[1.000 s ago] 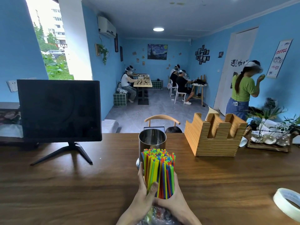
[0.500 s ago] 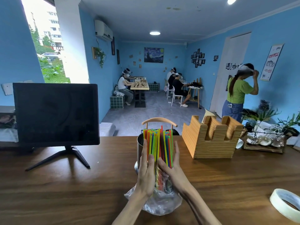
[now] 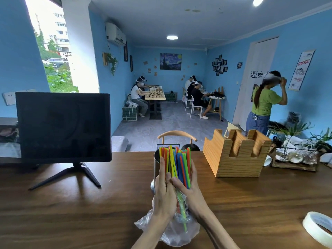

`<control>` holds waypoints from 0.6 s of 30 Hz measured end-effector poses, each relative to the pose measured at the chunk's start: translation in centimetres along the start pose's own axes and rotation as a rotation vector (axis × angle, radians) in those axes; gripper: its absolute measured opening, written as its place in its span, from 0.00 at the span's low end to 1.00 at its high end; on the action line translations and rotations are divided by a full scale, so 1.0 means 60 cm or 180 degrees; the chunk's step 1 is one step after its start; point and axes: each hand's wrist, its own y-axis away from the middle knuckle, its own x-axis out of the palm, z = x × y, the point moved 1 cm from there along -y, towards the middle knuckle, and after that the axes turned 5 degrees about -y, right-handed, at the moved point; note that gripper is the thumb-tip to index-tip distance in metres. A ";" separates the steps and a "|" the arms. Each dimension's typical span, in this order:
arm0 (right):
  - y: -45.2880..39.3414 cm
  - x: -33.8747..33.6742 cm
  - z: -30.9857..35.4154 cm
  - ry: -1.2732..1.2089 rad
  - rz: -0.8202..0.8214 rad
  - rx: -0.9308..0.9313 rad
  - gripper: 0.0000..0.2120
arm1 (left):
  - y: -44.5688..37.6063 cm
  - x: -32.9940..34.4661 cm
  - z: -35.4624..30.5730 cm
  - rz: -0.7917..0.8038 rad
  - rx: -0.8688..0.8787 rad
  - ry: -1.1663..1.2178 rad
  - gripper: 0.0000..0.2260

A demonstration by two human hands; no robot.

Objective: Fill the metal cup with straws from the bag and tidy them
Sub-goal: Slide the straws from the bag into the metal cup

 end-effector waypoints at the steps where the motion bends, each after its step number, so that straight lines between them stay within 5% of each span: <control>1: 0.001 0.001 -0.001 -0.0035 -0.0005 0.0010 0.47 | 0.001 0.000 0.001 -0.0010 -0.0016 0.0001 0.23; 18: -0.061 -0.031 0.025 0.0124 0.0137 -0.0048 0.47 | -0.040 0.032 -0.022 -0.0128 0.0048 0.0203 0.23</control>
